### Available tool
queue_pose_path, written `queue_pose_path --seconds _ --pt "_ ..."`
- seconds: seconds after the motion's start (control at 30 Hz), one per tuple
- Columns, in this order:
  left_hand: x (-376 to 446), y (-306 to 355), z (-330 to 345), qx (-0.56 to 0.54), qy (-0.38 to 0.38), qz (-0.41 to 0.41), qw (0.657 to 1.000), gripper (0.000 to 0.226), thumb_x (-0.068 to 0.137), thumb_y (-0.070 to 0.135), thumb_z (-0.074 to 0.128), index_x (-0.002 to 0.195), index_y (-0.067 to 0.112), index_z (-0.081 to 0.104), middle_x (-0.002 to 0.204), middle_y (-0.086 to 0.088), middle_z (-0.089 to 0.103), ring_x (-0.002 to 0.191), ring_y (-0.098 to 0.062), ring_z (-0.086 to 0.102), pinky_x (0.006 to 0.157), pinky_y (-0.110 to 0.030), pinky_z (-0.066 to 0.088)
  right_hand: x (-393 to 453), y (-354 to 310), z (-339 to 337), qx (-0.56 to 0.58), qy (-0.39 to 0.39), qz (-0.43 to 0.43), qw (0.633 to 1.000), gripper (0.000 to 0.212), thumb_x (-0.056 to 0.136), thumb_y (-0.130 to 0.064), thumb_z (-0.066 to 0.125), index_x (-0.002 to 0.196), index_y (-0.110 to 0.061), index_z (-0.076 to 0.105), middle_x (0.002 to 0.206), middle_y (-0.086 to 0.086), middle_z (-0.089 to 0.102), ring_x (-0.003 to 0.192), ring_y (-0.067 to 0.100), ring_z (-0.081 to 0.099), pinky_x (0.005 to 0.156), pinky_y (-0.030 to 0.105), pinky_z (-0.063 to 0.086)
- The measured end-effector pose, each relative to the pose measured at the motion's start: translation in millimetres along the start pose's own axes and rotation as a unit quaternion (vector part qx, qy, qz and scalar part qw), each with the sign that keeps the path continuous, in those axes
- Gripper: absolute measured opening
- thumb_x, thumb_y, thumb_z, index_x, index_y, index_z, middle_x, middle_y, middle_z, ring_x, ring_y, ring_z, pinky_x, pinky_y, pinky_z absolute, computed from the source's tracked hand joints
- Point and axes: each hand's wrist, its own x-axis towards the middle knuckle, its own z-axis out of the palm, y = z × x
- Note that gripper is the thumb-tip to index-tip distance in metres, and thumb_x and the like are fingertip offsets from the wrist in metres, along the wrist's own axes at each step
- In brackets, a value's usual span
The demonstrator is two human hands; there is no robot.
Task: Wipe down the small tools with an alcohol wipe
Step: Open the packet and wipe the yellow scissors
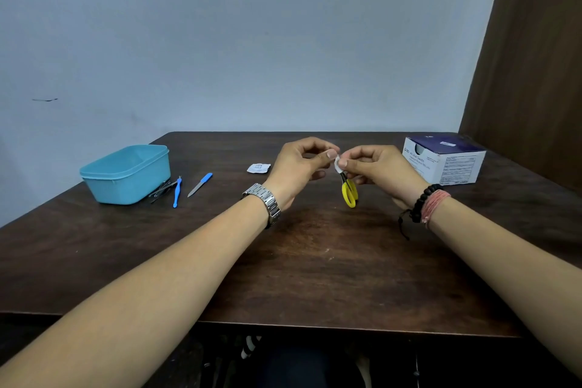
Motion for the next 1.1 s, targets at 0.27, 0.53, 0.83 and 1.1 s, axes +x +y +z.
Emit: queue_pose_path --seconds 0.27,0.53,0.83,1.1 --pt "0.2 1.0 -1.0 0.029 -0.016 0.035 0.999 0.010 0.091 0.018 0.065 0.093 0.024 0.073 0.088 0.012 0.071 0.083 0.001 0.063 0.072 -0.018 0.050 -3.7 -4.8 2.6 0.012 -0.046 0.004 0.999 0.008 0.084 -0.015 0.071 0.090 -0.011 0.074 0.080 0.006 0.068 0.060 0.001 0.058 0.063 0.014 0.050" --pt "1.7 -12.8 8.4 0.008 -0.114 -0.051 0.992 0.031 0.091 0.025 0.065 0.120 0.017 0.060 0.106 -0.006 0.071 0.095 -0.015 0.066 0.082 -0.032 0.055 -0.6 -6.6 0.3 0.145 -0.001 0.007 0.989 0.009 0.089 -0.011 0.063 0.096 -0.009 0.069 0.081 0.002 0.067 0.071 0.013 0.060 0.070 0.023 0.053" --pt "-0.8 -15.0 7.0 0.135 -0.163 -0.001 0.977 0.016 0.094 0.017 0.062 0.092 0.003 0.069 0.078 -0.007 0.063 0.070 -0.009 0.053 0.063 -0.019 0.047 1.5 -5.9 -5.1 0.137 0.044 0.013 0.989 0.016 0.088 -0.019 0.066 0.101 -0.011 0.071 0.085 -0.004 0.068 0.066 0.004 0.054 0.064 0.018 0.045" --pt "1.8 -16.4 4.8 0.167 -0.158 0.013 0.973 0.017 0.095 0.024 0.060 0.086 0.012 0.069 0.075 -0.002 0.062 0.072 -0.009 0.053 0.064 -0.024 0.047 1.3 -5.1 -5.2 0.138 0.041 0.016 0.989 0.010 0.089 -0.017 0.066 0.096 -0.014 0.072 0.088 -0.003 0.069 0.066 0.005 0.055 0.063 0.016 0.047"
